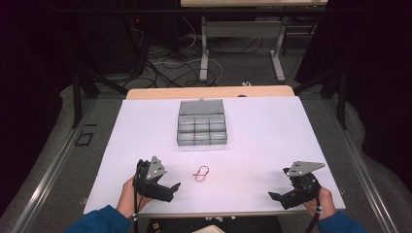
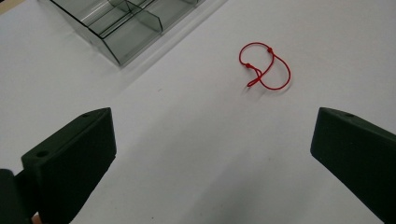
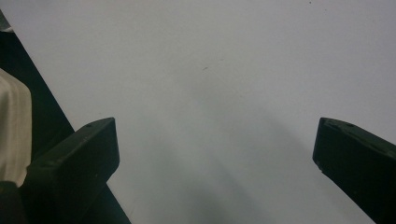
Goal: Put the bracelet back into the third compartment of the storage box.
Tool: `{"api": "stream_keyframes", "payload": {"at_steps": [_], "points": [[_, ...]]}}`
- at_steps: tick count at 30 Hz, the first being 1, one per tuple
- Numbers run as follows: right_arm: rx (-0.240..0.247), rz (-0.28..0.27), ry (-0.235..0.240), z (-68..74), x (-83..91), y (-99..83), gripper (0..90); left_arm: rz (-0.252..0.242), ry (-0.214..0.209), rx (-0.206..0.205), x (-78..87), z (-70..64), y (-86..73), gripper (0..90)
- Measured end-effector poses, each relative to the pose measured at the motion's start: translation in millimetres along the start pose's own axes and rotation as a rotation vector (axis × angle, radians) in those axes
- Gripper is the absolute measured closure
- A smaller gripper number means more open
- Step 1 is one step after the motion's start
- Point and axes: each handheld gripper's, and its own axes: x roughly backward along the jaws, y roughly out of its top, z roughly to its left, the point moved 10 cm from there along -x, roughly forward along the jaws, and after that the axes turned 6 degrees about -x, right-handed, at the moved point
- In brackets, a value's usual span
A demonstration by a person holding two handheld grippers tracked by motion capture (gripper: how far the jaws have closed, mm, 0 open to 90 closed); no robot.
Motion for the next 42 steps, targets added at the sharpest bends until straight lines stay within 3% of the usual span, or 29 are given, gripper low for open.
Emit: {"api": "stream_keyframes", "payload": {"at_steps": [12, 20, 25, 38, 39, 42], "points": [[0.005, 0.001, 0.003, -0.4, -0.5, -0.1, 0.3, 0.019, -0.043, -0.001, -19.3, -10.5, 11.2, 0.2], [-0.001, 0.007, -0.003, 0.2, -0.4, -0.9, 0.3, 0.033, -0.064, -0.04, -36.9, -21.5, 21.4, 0.2], [0.012, 0.016, 0.0, 0.1, -0.6, -1.4, 0.3, 0.07, -0.098, -0.061, -49.5, -28.9, 23.4, 0.2], [0.006, 0.014, -0.008, -1.4, -0.5, -1.2, 0.5, 0.089, -0.132, -0.04, -70.3, -39.4, 30.7, 0.1], [0.004, 0.019, -0.005, -1.0, -0.3, -1.7, 0.5, 0.098, -0.15, -0.035, -71.4, -40.7, 30.8, 0.2], [0.008, 0.02, -0.009, -1.5, -0.3, -1.7, 0.5, 0.092, -0.139, -0.026, -76.2, -41.6, 33.0, 1.9]]}}
